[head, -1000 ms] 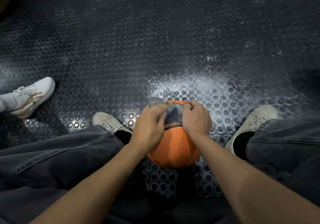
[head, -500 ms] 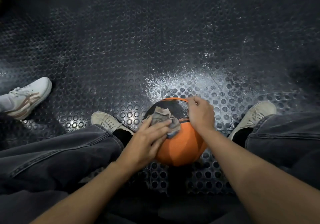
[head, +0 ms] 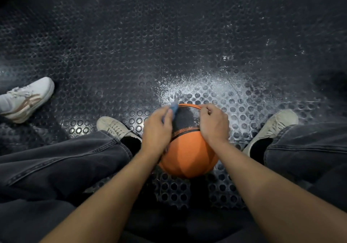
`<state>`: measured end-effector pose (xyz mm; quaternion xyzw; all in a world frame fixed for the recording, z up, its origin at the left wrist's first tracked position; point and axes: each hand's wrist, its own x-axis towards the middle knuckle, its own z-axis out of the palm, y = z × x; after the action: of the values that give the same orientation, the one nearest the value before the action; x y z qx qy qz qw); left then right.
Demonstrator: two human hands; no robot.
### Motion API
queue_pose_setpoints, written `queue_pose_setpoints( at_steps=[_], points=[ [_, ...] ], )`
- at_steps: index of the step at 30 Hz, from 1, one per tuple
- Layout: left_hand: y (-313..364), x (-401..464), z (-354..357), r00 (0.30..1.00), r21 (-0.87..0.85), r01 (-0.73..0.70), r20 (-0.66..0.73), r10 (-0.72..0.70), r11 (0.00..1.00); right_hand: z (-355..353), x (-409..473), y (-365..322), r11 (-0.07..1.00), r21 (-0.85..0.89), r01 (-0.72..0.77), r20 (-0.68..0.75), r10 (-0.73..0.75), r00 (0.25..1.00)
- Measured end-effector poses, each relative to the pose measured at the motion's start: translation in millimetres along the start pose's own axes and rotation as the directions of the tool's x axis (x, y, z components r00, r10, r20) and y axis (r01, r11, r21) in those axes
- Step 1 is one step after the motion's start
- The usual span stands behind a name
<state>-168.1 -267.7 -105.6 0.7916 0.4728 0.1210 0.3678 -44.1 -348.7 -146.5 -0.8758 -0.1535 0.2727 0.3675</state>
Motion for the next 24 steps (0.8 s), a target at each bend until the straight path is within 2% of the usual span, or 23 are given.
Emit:
queue_pose_setpoints(
  at_steps=[1, 2, 3, 5, 7, 9, 11, 14, 15, 17, 20, 21, 22, 24],
  points=[
    [2.3, 15.4, -4.1, 0.988, -0.024, 0.156, 0.017, -0.156, 0.987, 3.0, -2.5, -1.9, 1.0, -0.005, -0.003, -0.011, 0.003, 1.0],
    [3.6, 24.2, -7.5, 0.975, -0.005, 0.218, 0.04, -0.217, 0.976, 4.1, -4.0, -3.7, 1.0, -0.006, -0.004, -0.025, 0.004, 1.0],
    [3.4, 23.9, -8.4, 0.982, 0.033, 0.18, 0.058, -0.182, 0.983, 4.0, -4.7, -4.1, 1.0, -0.007, -0.002, -0.032, 0.001, 0.999],
    [8.3, -1.4, -8.8, 0.996, 0.081, -0.012, 0.084, 0.005, 0.997, -1.3, -2.3, -3.2, 1.0, -0.011, -0.009, -0.014, 0.009, 1.0],
    [7.9, -29.4, -7.3, 0.978, 0.105, -0.174, 0.139, 0.158, 0.979, -11.0, 2.8, 0.6, 1.0, -0.019, -0.006, 0.018, 0.006, 1.0],
    [7.1, -33.5, -5.3, 0.961, 0.125, -0.224, 0.191, 0.198, 0.967, -17.6, 6.6, 6.4, 0.999, -0.037, 0.029, 0.054, -0.027, 0.998],
    [11.2, -16.2, -6.8, 0.975, 0.105, -0.14, 0.188, 0.119, 0.985, -19.8, 7.3, 11.1, 0.998, -0.044, 0.049, 0.06, -0.046, 0.997],
    [2.9, 31.7, -1.4, 0.972, 0.149, 0.141, 0.165, -0.165, 0.979, -11.6, 4.3, 6.4, 0.997, -0.056, 0.058, 0.043, -0.055, 0.998],
    [1.3, 40.8, -1.7, 0.962, 0.181, 0.181, 0.171, -0.212, 0.967, -7.9, 4.0, 3.5, 0.997, -0.07, 0.045, 0.034, -0.043, 0.999],
    [1.6, 32.8, -1.3, 0.977, 0.229, 0.11, 0.157, -0.148, 0.967, -4.0, 5.2, -0.2, 0.996, -0.086, 0.024, 0.018, -0.023, 1.0],
    [14.4, -26.2, -8.3, 0.984, 0.181, -0.164, 0.095, 0.149, 0.97, -10.3, 11.6, 3.5, 0.997, -0.056, 0.048, 0.055, -0.045, 0.998],
    [15.0, -38.6, -10.0, 0.972, 0.158, -0.218, 0.118, 0.201, 0.963, -13.3, 13.1, 5.3, 0.997, -0.03, 0.074, 0.093, -0.071, 0.993],
    [13.4, -39.4, -10.7, 0.967, 0.146, -0.233, 0.143, 0.212, 0.961, -16.6, 14.0, 5.8, 0.994, -0.003, 0.105, 0.134, -0.104, 0.986],
    [8.2, -15.8, -8.5, 0.985, 0.143, -0.124, 0.141, 0.104, 0.982, -19.3, 15.1, 7.2, 0.986, 0.033, 0.165, 0.196, -0.169, 0.966]
  ],
)
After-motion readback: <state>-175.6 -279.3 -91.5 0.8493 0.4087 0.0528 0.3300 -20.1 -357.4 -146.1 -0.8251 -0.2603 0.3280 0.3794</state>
